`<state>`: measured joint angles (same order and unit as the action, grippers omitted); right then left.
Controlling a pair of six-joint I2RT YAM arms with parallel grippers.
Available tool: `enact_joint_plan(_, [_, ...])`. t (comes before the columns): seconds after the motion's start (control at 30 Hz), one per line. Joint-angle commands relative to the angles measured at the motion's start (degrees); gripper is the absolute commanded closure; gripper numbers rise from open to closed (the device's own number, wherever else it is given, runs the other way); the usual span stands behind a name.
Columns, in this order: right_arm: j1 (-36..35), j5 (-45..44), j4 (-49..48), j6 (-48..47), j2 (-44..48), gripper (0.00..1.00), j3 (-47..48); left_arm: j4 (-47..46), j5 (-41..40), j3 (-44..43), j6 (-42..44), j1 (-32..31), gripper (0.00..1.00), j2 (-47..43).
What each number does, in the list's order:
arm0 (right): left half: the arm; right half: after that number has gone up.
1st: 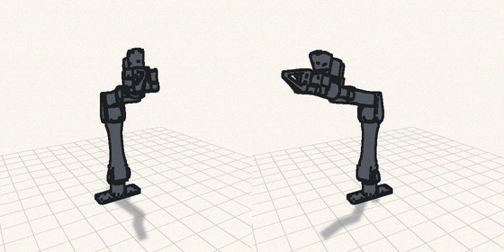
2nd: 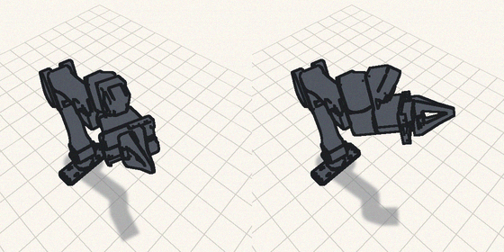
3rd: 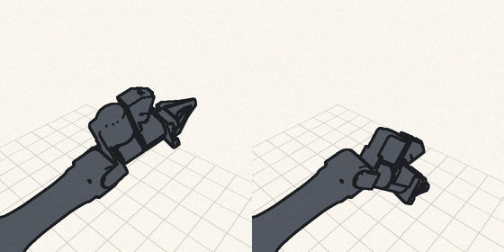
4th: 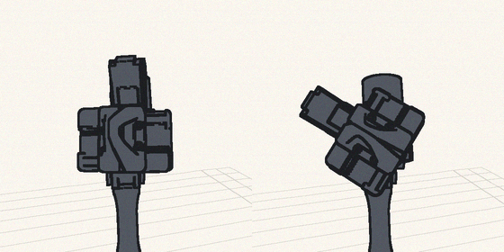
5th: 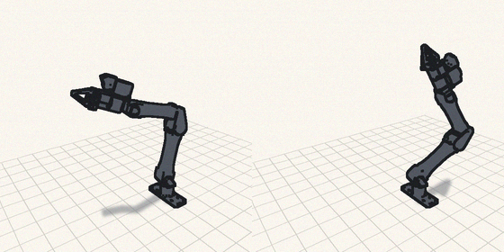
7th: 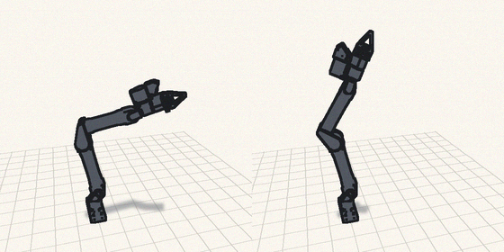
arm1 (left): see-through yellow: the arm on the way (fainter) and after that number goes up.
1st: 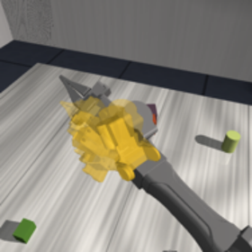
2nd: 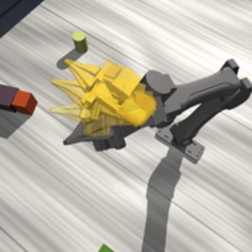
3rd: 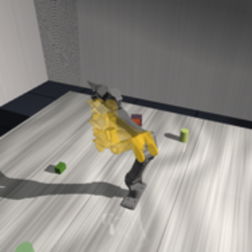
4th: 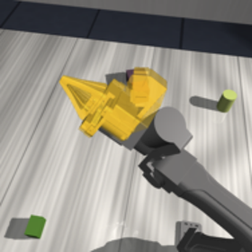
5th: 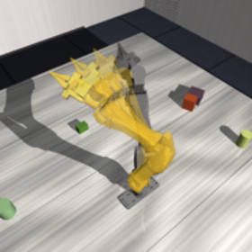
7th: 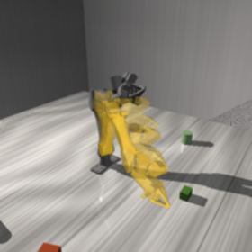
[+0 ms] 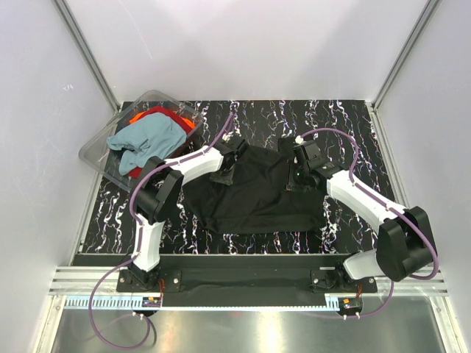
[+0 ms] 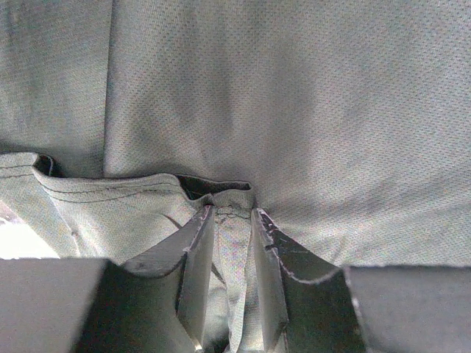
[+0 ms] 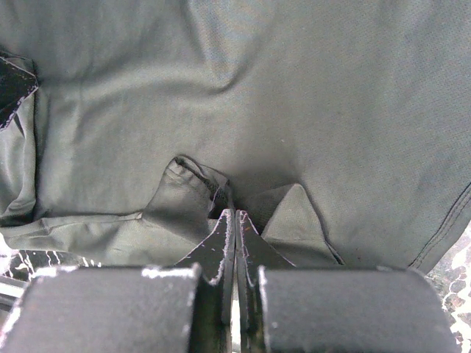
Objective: Fold and stack the t-shirts
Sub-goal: Flatten the tshirt out
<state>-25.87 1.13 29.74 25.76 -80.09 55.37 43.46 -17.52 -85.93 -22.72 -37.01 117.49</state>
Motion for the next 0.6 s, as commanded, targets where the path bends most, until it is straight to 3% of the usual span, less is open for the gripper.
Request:
enact_joint_plan(0.0, [-0.4,0.5,-1.5,-0.1,-0.7,1.0,1.6,-0.6,-2.1,-2.6,-0.4,0.2,0.68,-2.6])
enact_joint_plan(0.27, [-0.4,0.4,-1.5,-0.3,-0.2,1.0,1.5,-0.6,-1.6,-2.5,-0.5,0.2,0.68,-0.5])
enact_joint_plan(0.37, [-0.4,0.2,-1.5,-0.3,0.0,1.0,1.3,-0.6,-1.6,-2.5,-0.4,0.3,0.73,0.0])
enact_joint_plan(0.5, [-0.4,0.0,-1.5,-0.2,0.3,1.0,1.1,-0.6,-1.3,-2.1,-0.7,0.2,0.87,-0.3])
enact_joint_plan(0.53, [-0.4,-0.2,-1.5,-0.3,0.3,1.0,1.1,-0.5,-1.3,-2.1,-0.6,0.2,0.97,-0.5])
enact_joint_plan(0.57, [-0.4,-0.2,-1.5,-0.1,0.3,1.0,1.1,-0.4,-1.2,-2.1,-0.6,0.2,1.0,-0.7])
